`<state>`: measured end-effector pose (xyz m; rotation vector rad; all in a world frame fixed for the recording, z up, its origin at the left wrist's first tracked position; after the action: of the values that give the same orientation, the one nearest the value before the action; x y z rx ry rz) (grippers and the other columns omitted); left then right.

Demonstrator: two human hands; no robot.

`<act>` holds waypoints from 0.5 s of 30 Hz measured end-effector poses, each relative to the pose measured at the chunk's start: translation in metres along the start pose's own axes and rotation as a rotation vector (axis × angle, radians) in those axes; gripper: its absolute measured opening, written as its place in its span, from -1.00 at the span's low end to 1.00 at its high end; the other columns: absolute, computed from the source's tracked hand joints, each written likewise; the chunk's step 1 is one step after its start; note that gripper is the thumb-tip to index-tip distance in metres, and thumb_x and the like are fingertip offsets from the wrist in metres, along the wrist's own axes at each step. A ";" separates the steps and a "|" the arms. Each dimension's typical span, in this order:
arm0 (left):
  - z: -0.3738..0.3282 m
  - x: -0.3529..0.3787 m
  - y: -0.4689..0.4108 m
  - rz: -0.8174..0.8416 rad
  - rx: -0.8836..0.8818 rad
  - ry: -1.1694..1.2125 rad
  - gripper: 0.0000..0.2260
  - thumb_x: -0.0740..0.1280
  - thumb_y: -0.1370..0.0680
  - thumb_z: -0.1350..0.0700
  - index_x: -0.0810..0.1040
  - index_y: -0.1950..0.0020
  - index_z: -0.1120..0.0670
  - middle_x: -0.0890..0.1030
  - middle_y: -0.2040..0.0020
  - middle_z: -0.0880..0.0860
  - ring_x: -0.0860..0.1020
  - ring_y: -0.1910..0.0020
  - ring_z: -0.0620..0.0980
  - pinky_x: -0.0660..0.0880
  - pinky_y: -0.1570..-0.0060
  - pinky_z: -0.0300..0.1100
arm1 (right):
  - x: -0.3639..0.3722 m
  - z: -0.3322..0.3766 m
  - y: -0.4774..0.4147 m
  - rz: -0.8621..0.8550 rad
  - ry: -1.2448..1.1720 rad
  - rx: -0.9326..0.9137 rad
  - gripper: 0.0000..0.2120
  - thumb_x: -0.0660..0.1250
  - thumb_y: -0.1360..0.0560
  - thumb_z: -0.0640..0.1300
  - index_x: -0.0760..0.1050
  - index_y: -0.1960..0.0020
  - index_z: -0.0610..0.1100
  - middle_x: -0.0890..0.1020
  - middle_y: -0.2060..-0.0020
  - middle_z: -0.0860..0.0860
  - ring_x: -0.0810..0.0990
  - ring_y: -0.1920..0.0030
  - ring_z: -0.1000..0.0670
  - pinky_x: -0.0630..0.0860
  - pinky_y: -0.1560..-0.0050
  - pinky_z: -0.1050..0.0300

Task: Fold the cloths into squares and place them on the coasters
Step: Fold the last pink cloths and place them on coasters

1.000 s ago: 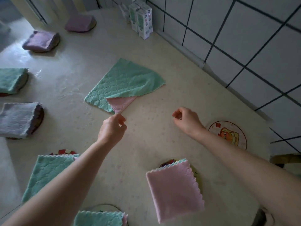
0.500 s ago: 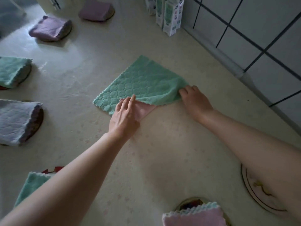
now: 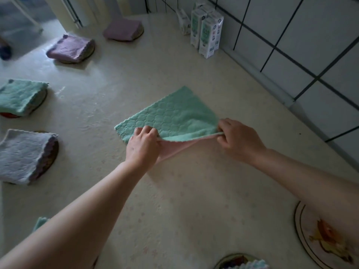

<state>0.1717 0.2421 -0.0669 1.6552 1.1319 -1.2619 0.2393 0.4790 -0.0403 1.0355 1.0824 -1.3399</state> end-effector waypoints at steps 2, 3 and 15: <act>0.011 -0.007 0.001 -0.019 0.012 -0.005 -0.83 0.33 -0.48 0.10 0.59 -0.04 0.08 0.59 -0.08 0.07 0.42 -0.11 0.12 0.43 -0.06 -0.02 | -0.009 0.006 0.010 0.009 -0.006 -0.010 -0.88 0.23 -0.43 -0.05 0.35 0.10 -0.06 0.55 0.12 -0.05 0.55 0.14 -0.20 0.36 0.28 0.05; 0.016 -0.012 0.001 -0.027 0.009 -0.005 -0.84 0.35 -0.47 0.11 0.60 -0.02 0.08 0.60 -0.06 0.07 0.43 -0.11 0.13 0.43 -0.05 -0.03 | -0.014 0.007 0.012 0.007 -0.021 -0.006 -0.89 0.23 -0.44 -0.05 0.35 0.09 -0.05 0.56 0.12 -0.04 0.56 0.16 -0.21 0.37 0.28 0.05; 0.026 -0.163 0.000 -0.479 0.022 0.193 -0.80 0.27 -0.46 0.24 0.63 0.03 0.04 0.59 0.06 0.07 0.54 0.03 0.16 0.48 0.11 -0.09 | -0.117 0.039 -0.016 -0.290 -0.485 0.025 -0.95 0.26 -0.52 -0.27 0.45 0.02 -0.20 0.63 0.17 -0.12 0.61 0.15 -0.11 0.52 0.09 0.03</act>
<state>0.1438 0.1848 0.0859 1.6011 1.7118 -1.4254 0.2286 0.4651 0.0834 0.5343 0.8646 -1.7295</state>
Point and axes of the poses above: each hand's wrist, its own y-axis away from the middle knuckle, its own x-axis out of the palm, z = x × y, the point moved 6 cm from there along -y, towards the middle knuckle
